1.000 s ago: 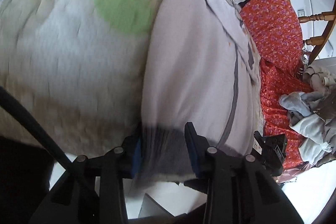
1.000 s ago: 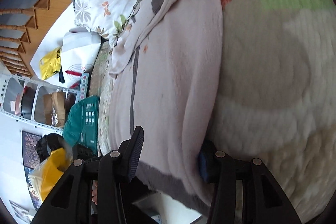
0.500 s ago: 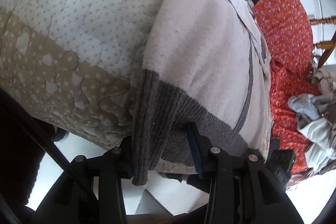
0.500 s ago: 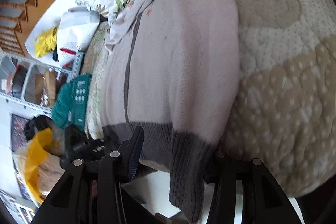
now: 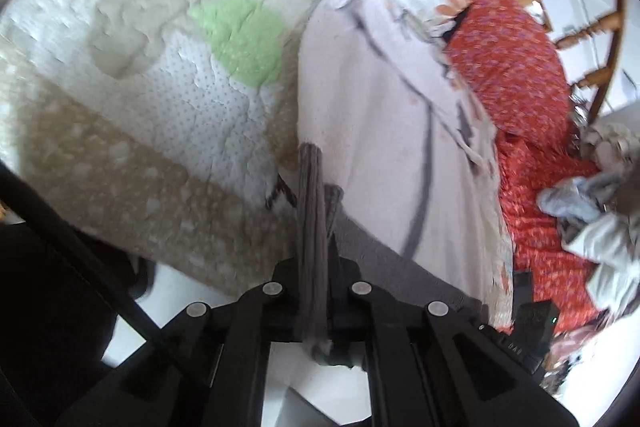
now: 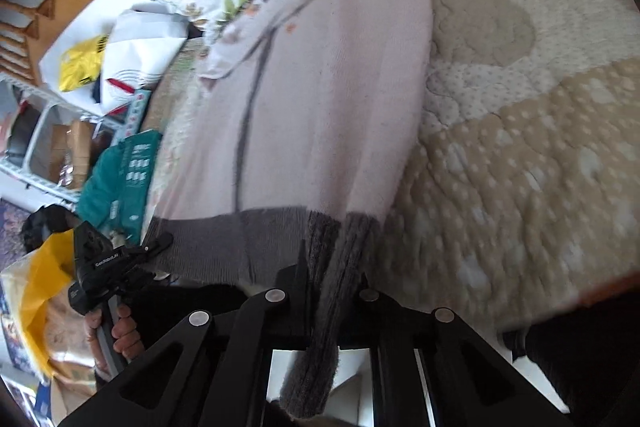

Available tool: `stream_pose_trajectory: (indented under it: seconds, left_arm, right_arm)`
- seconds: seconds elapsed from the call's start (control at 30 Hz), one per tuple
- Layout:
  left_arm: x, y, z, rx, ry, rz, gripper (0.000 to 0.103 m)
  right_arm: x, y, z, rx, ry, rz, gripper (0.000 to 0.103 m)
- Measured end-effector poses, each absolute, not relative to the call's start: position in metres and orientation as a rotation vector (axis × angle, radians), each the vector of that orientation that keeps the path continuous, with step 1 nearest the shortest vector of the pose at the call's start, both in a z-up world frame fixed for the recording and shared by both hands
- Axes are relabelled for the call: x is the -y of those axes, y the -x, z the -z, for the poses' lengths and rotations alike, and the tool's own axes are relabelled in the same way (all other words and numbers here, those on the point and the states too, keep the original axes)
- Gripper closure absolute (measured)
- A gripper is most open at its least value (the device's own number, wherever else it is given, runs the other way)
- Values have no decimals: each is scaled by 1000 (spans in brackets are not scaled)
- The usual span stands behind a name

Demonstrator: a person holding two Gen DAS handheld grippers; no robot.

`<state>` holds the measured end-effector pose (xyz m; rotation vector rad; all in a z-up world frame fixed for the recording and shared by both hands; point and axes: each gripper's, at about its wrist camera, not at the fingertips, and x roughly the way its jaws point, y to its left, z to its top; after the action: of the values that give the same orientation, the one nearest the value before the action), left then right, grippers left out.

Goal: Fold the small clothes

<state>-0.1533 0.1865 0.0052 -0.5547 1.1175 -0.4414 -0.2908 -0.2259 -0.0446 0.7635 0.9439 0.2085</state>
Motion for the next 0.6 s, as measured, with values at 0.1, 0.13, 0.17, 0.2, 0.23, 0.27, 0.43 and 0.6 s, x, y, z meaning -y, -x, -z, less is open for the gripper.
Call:
stream_pose_trajectory:
  seconds: [0.1, 0.13, 0.17, 0.2, 0.23, 0.27, 0.43, 0.6]
  left_arm:
    - [-188, 181, -21, -1062, 514, 454, 99]
    - [-188, 187, -22, -1064, 518, 446, 99]
    - [-187, 190, -22, -1060, 510, 443, 99]
    - [-184, 190, -22, -1059, 504, 439, 99]
    - [-181, 188, -22, -1058, 498, 433, 99]
    - [-178, 185, -22, -1058, 496, 430, 99]
    - [-169, 156, -50, -998, 461, 425, 99]
    - [-144, 81, -76, -942, 435, 406, 99]
  right_arm:
    - [228, 315, 38, -940, -774, -234, 96]
    - [228, 318, 39, -943, -775, -233, 96]
    - [227, 320, 40, -948, -773, -230, 96]
    - [227, 319, 41, -953, -766, -227, 96]
    - [228, 317, 41, -955, -763, -229, 96]
    - [226, 312, 38, -956, -761, -239, 96]
    - [223, 284, -1, -913, -661, -281, 96]
    - [236, 224, -36, -836, -620, -249, 96]
